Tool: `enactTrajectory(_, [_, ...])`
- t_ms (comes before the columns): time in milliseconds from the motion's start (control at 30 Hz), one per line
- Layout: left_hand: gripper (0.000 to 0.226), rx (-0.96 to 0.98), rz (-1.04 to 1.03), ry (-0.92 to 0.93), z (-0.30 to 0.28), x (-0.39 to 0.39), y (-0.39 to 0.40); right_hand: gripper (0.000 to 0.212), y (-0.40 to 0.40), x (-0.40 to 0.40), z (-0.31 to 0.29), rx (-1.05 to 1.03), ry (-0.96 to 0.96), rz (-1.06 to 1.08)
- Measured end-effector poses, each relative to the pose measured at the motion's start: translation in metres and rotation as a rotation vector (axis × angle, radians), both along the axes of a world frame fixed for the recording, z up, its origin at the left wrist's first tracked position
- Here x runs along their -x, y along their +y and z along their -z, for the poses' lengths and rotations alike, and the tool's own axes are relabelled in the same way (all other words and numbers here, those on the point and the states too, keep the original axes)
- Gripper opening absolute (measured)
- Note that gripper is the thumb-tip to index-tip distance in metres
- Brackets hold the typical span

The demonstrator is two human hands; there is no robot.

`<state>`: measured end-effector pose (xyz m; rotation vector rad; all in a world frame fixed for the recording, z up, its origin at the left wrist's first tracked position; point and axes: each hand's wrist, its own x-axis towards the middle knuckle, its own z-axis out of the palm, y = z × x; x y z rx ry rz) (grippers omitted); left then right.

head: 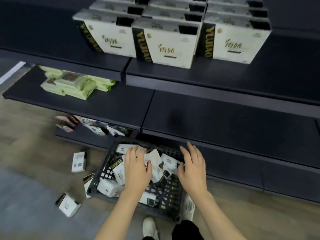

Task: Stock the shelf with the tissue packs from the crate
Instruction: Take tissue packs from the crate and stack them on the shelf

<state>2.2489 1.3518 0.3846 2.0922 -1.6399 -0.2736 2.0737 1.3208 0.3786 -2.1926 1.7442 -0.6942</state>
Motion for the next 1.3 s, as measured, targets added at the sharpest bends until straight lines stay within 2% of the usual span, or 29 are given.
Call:
enactTrajectory(267, [0.048,-0.264,-0.007,-0.015,0.075,-0.009,0.017,0.061,0.028,-0.012,0.084,-0.253,0.106,-0.073])
enactTrajectory(500, [0.06,-0.323,0.063,-0.05,0.133,-0.011,-0.002,0.064,0.026,-0.034,0.146,-0.373,0.152,-0.11])
enactTrajectory(700, [0.082,-0.382,0.119,-0.064,0.191,-0.021,-0.021,0.069,0.015,-0.049,0.198,-0.383,0.201,-0.158])
enactTrajectory(900, [0.092,-0.49,0.129,-0.101,0.232,-0.022,-0.042,0.068,0.003,-0.057,0.246,-0.434,0.245,-0.156])
enactTrajectory(1300, [0.12,-0.59,0.081,-0.137,0.307,-0.017,-0.083,0.063,-0.032,-0.051,0.289,-0.479,0.312,-0.163])
